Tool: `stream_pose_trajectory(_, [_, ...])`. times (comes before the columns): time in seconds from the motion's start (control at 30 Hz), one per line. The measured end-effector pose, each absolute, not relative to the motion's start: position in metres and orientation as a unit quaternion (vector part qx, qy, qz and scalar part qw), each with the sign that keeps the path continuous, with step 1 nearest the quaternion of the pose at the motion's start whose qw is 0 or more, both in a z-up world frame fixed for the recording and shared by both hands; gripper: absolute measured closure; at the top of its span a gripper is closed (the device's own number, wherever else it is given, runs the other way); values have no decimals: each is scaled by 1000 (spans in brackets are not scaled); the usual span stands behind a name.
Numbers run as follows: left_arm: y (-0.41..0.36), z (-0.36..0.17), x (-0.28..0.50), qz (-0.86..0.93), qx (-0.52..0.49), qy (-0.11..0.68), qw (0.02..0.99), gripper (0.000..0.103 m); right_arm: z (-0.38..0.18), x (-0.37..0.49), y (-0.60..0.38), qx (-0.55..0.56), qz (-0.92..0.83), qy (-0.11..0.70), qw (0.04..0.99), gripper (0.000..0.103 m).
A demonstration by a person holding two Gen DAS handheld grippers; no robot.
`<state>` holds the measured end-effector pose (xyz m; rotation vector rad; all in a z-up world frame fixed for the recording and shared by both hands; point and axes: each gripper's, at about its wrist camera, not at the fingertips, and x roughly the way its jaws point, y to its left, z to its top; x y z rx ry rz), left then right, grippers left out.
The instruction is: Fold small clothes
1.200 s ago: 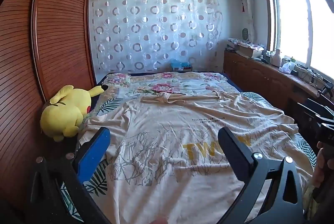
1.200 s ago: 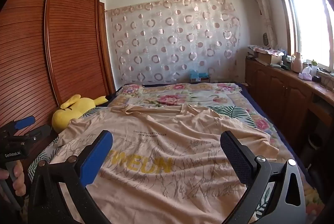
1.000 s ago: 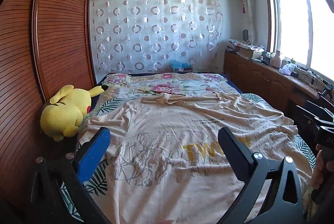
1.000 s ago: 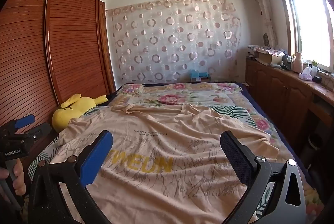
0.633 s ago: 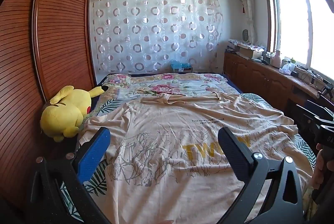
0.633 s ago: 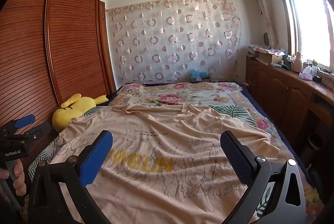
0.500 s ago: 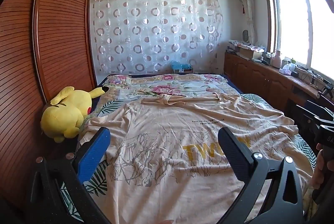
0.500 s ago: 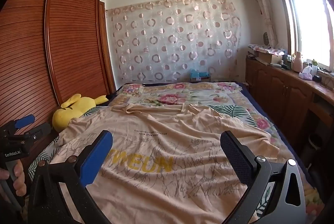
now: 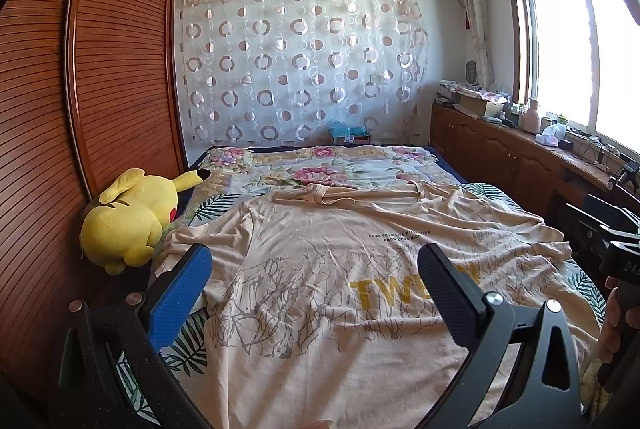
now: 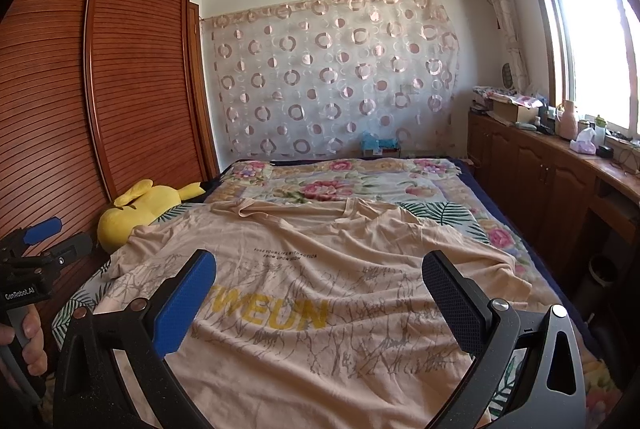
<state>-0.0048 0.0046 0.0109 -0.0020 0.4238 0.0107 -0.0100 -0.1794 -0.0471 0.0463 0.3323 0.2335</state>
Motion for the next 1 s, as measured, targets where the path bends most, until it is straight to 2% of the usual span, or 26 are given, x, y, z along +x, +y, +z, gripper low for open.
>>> stream_pose_trajectory(1.0, [1, 19, -12, 6, 1, 203, 979, 0, -47, -12, -180, 24, 117, 166, 979, 0])
